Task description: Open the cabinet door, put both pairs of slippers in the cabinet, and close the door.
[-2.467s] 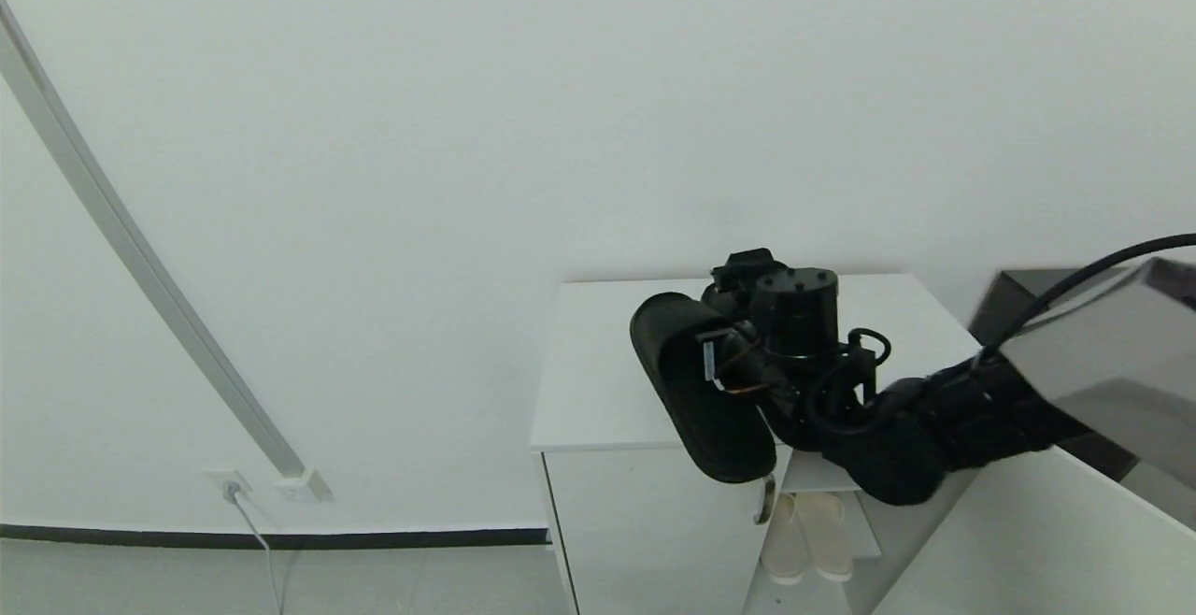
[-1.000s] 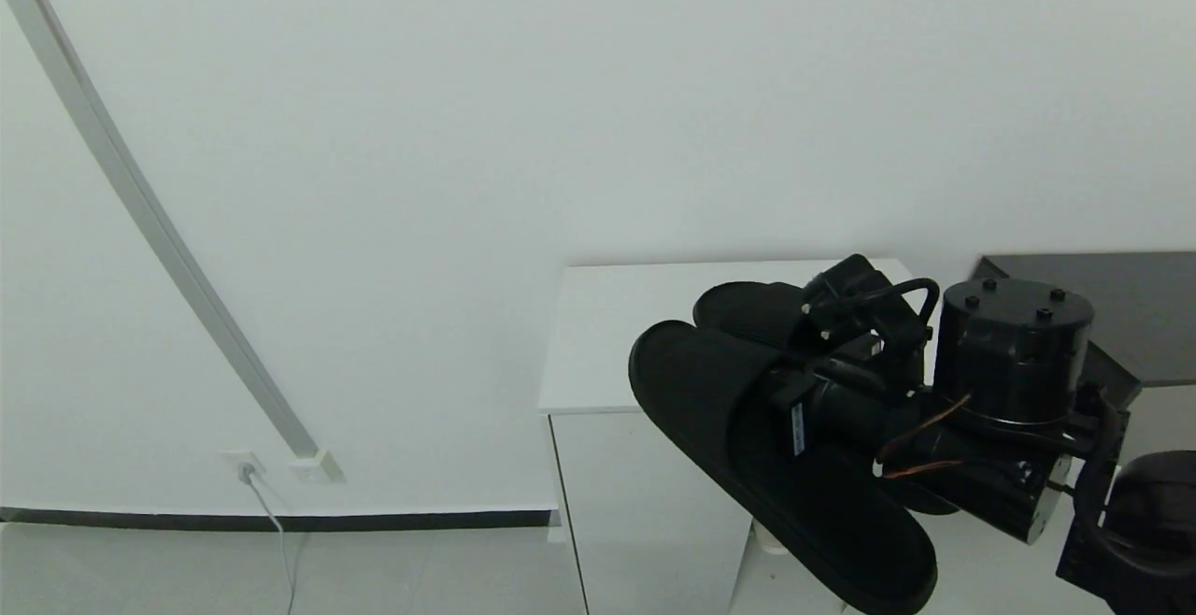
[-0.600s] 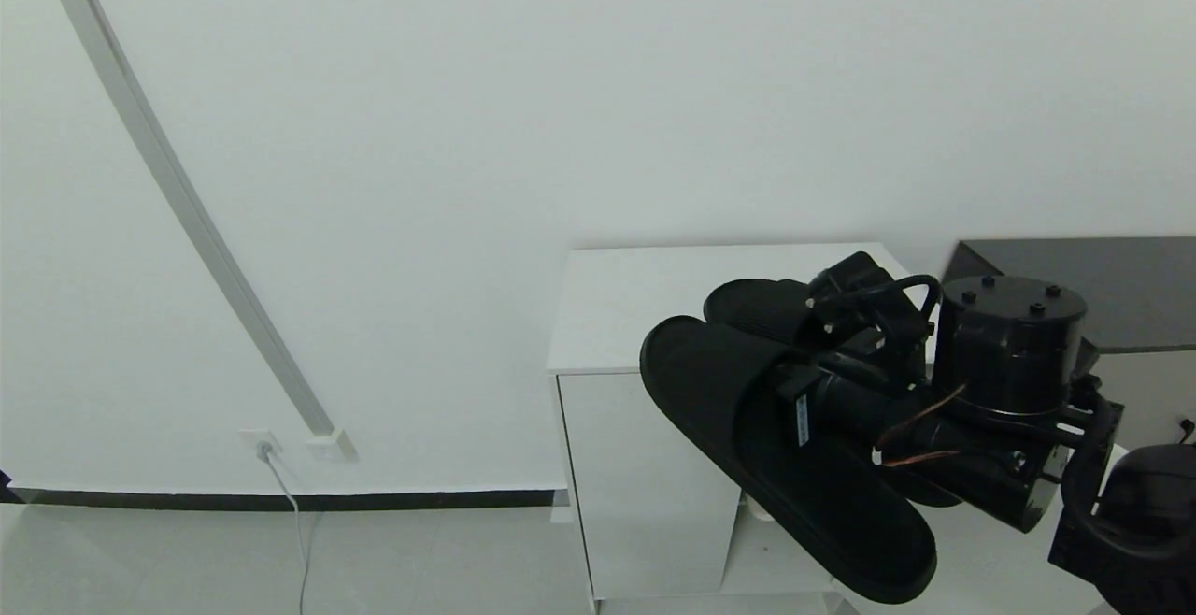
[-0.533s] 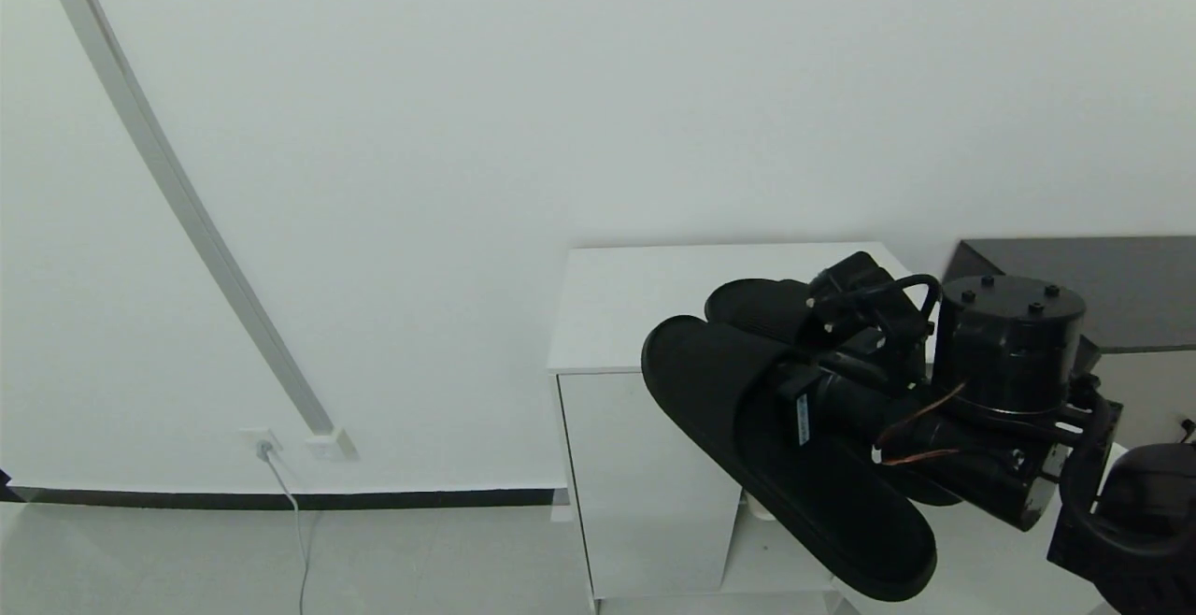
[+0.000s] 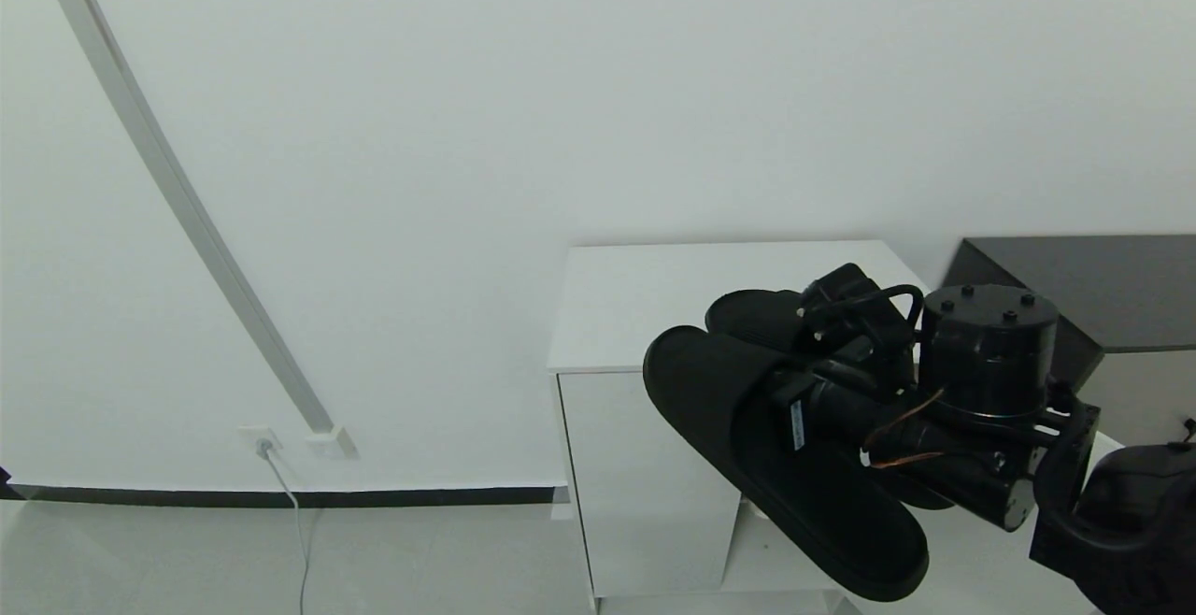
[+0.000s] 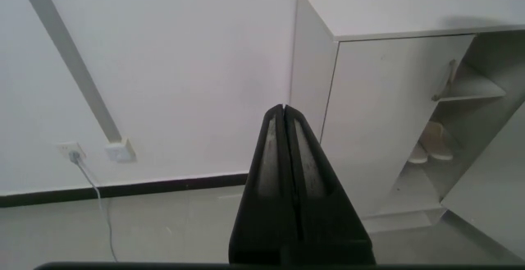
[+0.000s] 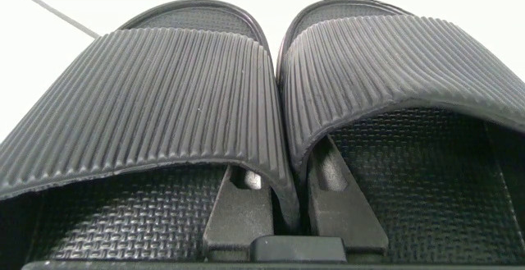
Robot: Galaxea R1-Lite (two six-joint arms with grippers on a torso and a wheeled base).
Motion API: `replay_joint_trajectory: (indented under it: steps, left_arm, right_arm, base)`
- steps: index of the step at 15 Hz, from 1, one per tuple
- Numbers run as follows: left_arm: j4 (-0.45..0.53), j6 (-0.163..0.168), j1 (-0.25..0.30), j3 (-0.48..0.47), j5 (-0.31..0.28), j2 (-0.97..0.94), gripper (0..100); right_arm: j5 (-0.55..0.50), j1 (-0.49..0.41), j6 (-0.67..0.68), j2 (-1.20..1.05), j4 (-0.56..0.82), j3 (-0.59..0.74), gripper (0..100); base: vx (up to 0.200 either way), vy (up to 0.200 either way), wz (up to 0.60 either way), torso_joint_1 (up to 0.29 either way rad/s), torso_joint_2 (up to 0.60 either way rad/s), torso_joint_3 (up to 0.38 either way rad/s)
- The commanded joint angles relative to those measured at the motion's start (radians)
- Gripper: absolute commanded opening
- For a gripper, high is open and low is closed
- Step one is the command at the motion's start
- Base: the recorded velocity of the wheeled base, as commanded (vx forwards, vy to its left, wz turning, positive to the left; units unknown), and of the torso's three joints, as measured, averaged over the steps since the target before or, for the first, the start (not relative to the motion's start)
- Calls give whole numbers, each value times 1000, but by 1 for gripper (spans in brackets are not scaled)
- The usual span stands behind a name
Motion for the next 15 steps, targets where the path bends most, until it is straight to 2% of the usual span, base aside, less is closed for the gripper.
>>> replay_joint_trajectory:
  steps: [1, 15]
  left_arm:
    - [0, 0, 0, 0, -1, 2, 0]
    - [0, 0, 0, 0, 1, 0, 0]
  right_arm:
    - [0, 0, 0, 8, 0, 2, 0]
    - [-2, 3, 0, 9, 0, 19, 0]
  base:
    - [0, -200, 0, -2, 2, -2]
    - [0, -200, 0, 3, 1, 3]
